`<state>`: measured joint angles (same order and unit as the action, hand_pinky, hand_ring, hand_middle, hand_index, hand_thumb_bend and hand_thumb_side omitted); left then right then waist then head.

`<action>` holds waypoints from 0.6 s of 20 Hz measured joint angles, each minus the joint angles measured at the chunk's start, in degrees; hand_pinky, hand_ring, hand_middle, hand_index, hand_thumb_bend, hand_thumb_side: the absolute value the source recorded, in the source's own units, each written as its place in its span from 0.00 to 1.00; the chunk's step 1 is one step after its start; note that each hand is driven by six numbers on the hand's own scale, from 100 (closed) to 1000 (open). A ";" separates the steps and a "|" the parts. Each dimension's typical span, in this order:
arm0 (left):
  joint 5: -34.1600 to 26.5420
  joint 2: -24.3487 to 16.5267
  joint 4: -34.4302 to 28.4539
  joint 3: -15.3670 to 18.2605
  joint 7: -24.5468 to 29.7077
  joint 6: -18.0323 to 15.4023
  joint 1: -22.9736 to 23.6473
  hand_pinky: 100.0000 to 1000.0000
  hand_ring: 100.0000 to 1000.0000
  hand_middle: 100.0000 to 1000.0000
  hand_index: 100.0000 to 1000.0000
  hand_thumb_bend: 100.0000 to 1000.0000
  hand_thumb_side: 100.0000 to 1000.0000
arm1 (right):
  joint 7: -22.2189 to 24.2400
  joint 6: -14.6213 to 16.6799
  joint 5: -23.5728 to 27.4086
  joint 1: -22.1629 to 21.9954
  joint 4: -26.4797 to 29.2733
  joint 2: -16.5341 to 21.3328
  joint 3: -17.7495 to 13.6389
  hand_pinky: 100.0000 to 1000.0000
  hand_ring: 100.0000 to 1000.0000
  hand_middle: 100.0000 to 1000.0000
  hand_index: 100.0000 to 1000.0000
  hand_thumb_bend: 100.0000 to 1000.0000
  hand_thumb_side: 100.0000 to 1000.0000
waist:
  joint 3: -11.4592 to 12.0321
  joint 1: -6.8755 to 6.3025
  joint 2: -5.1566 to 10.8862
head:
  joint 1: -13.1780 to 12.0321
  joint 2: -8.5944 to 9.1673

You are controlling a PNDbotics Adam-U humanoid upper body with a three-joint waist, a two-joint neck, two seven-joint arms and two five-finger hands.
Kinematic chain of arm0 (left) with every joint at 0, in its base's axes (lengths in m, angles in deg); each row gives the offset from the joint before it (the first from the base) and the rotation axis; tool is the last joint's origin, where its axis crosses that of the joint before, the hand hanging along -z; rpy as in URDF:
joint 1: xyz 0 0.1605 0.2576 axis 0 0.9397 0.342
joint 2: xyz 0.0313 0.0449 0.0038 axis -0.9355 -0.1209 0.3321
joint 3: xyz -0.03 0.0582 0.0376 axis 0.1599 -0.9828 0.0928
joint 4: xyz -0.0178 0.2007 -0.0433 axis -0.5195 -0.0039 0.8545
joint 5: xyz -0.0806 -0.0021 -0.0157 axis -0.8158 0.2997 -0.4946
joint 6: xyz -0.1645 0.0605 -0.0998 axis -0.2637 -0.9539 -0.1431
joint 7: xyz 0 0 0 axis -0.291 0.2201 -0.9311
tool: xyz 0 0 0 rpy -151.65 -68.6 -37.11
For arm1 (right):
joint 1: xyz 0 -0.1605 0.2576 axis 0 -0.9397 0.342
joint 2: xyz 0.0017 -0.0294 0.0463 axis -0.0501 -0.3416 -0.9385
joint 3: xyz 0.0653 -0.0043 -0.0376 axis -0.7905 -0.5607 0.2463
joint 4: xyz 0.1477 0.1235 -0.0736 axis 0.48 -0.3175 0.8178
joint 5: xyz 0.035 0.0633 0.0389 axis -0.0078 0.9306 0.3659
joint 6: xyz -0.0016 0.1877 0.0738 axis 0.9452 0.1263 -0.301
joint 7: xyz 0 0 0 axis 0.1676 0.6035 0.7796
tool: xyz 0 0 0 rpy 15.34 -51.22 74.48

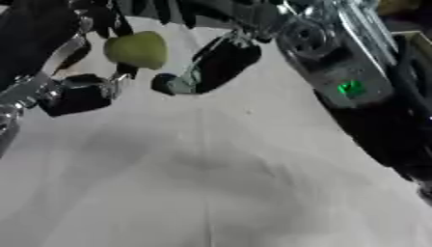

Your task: Pick up the objects with one hand, pass them to the other hand, and then place them into the box on the other side of the table.

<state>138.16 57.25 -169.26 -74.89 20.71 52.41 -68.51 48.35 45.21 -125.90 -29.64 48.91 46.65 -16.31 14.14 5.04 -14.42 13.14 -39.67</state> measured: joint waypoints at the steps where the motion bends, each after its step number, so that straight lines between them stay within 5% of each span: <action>1: 0.08 0.04 -0.14 0.00 0.31 0.09 0.00 0.33 0.46 0.47 0.53 0.00 0.00 | -0.45 0.05 -0.61 -0.01 0.00 -0.05 0.10 0.05 0.38 0.47 0.71 0.44 0.21 | -0.01 0.00 0.00 | 0.01 0.00; 4: 0.20 0.06 -0.33 0.08 1.09 0.38 0.00 0.33 0.47 0.47 0.54 0.00 0.00 | -2.32 0.17 -2.59 -0.01 0.00 -0.42 0.10 0.01 0.34 0.43 0.67 0.46 0.10 | -0.01 0.00 0.00 | 0.02 0.00; 12: 0.71 0.38 -1.33 1.12 2.56 1.77 0.00 0.32 0.46 0.47 0.53 0.00 0.00 | -10.28 1.93 -10.63 -0.31 0.00 -1.54 0.87 0.00 0.28 0.41 0.65 0.50 0.05 | 0.05 0.00 0.00 | 0.03 0.00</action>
<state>138.87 57.63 -170.59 -73.77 23.27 54.18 -68.51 38.07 47.14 -136.52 -29.95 48.91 45.11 -15.44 14.19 5.04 -14.42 13.17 -39.67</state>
